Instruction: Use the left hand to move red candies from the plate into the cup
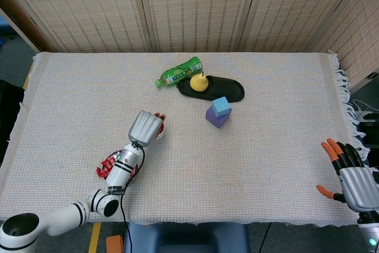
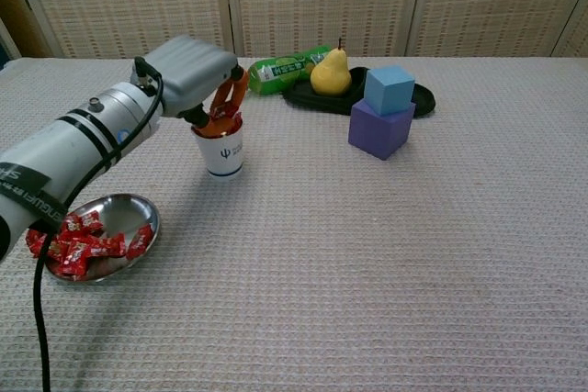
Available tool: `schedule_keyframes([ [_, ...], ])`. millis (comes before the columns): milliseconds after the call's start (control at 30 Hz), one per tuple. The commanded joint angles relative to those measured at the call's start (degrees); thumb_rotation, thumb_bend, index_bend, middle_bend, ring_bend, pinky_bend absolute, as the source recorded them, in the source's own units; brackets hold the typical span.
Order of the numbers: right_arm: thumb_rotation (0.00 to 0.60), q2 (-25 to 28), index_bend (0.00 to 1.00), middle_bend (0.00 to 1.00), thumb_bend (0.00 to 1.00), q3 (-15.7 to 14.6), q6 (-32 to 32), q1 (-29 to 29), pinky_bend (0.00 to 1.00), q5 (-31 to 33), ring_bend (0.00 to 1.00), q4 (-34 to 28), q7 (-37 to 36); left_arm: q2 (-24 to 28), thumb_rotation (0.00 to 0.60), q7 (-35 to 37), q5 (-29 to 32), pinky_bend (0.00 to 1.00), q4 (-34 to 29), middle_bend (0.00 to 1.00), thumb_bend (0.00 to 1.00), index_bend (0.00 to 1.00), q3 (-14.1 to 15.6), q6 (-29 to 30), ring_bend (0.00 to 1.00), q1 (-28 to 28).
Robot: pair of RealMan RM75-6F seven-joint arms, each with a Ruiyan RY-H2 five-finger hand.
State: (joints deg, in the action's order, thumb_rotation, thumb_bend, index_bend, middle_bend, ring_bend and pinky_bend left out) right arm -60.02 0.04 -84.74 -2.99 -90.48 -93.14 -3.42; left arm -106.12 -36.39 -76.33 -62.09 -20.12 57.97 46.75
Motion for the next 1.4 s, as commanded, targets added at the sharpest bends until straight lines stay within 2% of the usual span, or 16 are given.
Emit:
schedule_keyframes([
  [33, 0.6, 0.0, 0.0, 0.0, 0.0, 0.1, 0.2, -0.1, 0.0, 0.2, 0.0, 0.0, -0.1, -0.6, 0.6, 0.5, 0.9, 1.0, 1.0, 0.52, 0.38, 0.48, 0.5, -0.3, 0.81, 0.8],
  [133, 0.6, 0.1, 0.0, 0.0, 0.0, 0.1, 0.2, -0.1, 0.0, 0.2, 0.0, 0.0, 0.2, -0.3, 0.6, 0.6, 1.0, 1.0, 0.7, 0.39, 0.38, 0.42, 0.9, 0.7, 0.81, 1.0],
  [300, 0.6, 0.1, 0.0, 0.0, 0.0, -0.1, -0.4, 0.2, 0.0, -0.4, 0.0, -0.2, 0.3, 0.9, 0.6, 0.0, 2.1, 1.0, -1.6, 0.25, 0.38, 0.36, 1.5, 1.6, 0.81, 0.7],
  [467, 0.6, 0.2, 0.0, 0.0, 0.0, -0.4, -0.7, 0.3, 0.0, -1.1, 0.0, -0.3, 0.3, 2.2, 0.6, -0.6, 2.4, 1.0, -4.5, 0.23, 0.38, 0.33, 2.5, 3.3, 0.81, 0.0],
  [567, 0.6, 0.2, 0.0, 0.0, 0.0, -0.5, -1.0, 0.4, 0.0, -1.5, 0.0, -0.2, 0.0, 4.4, 0.6, -0.1, 1.6, 1.0, -9.0, 0.23, 0.38, 0.3, 4.0, 5.7, 0.81, -1.9],
  [700, 0.6, 0.3, 0.0, 0.0, 0.0, -0.9, -1.1, 0.4, 0.0, -2.3, 0.0, -0.1, -0.5, 10.3, 0.6, 2.1, -0.2, 1.0, -19.5, 0.23, 0.38, 0.24, 8.9, 9.5, 0.81, -7.5],
  [867, 0.6, 0.4, 0.0, 0.0, 0.0, -1.4, -1.9, 0.6, 0.0, -3.8, 0.0, -0.1, -0.6, 17.3, 0.6, 6.3, -3.1, 1.0, -27.7, 0.23, 0.38, 0.2, 16.5, 14.1, 0.81, -14.8],
  [967, 0.6, 0.3, 0.0, 0.0, 0.0, -1.6, -1.7, 0.5, 0.0, -4.3, 0.0, -0.1, -0.3, 19.8, 0.6, 7.6, -5.1, 1.0, -28.4, 0.23, 0.38, 0.2, 20.3, 16.9, 0.81, -18.3],
  [1133, 0.6, 0.1, 0.0, 0.0, 0.0, -1.9, -1.2, 0.2, 0.0, -4.8, 0.0, -0.3, 0.4, 22.0, 0.6, 9.4, -6.4, 1.0, -26.8, 0.22, 0.38, 0.19, 24.6, 19.8, 0.81, -23.2],
  [1233, 0.6, -0.1, 0.0, 0.0, 0.0, -1.9, -1.0, 0.1, 0.0, -4.8, 0.0, -0.4, 0.7, 22.8, 0.6, 10.8, -5.9, 1.0, -25.6, 0.22, 0.38, 0.19, 25.8, 20.1, 0.81, -25.3],
  [1400, 0.6, -0.3, 0.0, 0.0, 0.0, -2.1, -0.7, -0.1, 0.0, -5.1, 0.0, -0.7, 1.6, 22.0, 0.6, 13.1, -5.5, 1.0, -23.2, 0.22, 0.38, 0.2, 26.0, 19.0, 0.81, -26.7],
])
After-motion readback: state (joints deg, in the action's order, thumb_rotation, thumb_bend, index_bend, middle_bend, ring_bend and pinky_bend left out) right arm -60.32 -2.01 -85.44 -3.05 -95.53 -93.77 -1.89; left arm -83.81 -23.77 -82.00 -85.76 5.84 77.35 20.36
